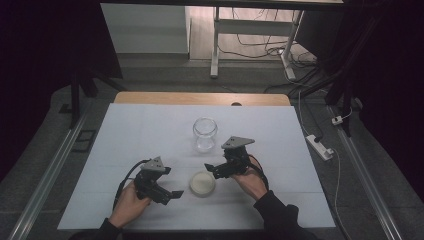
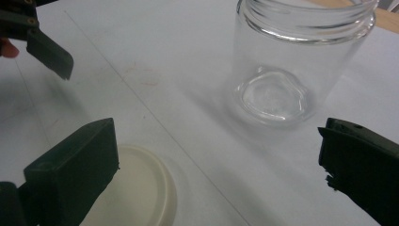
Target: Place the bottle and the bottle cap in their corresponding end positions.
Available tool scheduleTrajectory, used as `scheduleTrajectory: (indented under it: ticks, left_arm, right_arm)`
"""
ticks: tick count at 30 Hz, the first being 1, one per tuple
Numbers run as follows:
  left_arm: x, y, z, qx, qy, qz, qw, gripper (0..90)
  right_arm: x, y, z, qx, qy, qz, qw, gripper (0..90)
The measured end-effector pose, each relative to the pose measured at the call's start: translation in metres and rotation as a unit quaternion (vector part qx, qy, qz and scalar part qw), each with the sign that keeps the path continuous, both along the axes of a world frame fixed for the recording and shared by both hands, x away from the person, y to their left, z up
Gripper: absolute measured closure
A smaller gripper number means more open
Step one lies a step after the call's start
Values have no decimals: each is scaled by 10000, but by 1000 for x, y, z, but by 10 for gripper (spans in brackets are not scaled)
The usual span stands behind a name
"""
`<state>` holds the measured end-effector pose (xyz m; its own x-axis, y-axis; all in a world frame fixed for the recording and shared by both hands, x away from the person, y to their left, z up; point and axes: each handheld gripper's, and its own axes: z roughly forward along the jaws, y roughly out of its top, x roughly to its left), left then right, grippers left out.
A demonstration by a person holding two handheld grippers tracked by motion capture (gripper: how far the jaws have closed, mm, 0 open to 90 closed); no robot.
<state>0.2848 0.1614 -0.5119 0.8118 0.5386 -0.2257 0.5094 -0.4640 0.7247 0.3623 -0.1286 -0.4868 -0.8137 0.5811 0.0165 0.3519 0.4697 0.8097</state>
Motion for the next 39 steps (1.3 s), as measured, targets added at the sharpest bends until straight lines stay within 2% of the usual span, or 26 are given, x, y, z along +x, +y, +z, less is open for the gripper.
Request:
scheduleTrajectory:
  ticks: [15,28,39]
  left_arm:
    - [-16,32,3,-5,-6,443,9990,0]
    - [-31,61,4,-54,-15,883,9961,0]
    - [-43,77,2,-40,5,1106,9939,0]
  right_arm:
    - [-20,-32,-5,-121,153,-103,9998,0]
    - [-42,-59,-6,-271,141,-276,9992,0]
    - [-60,-88,-8,-281,146,-570,9979,0]
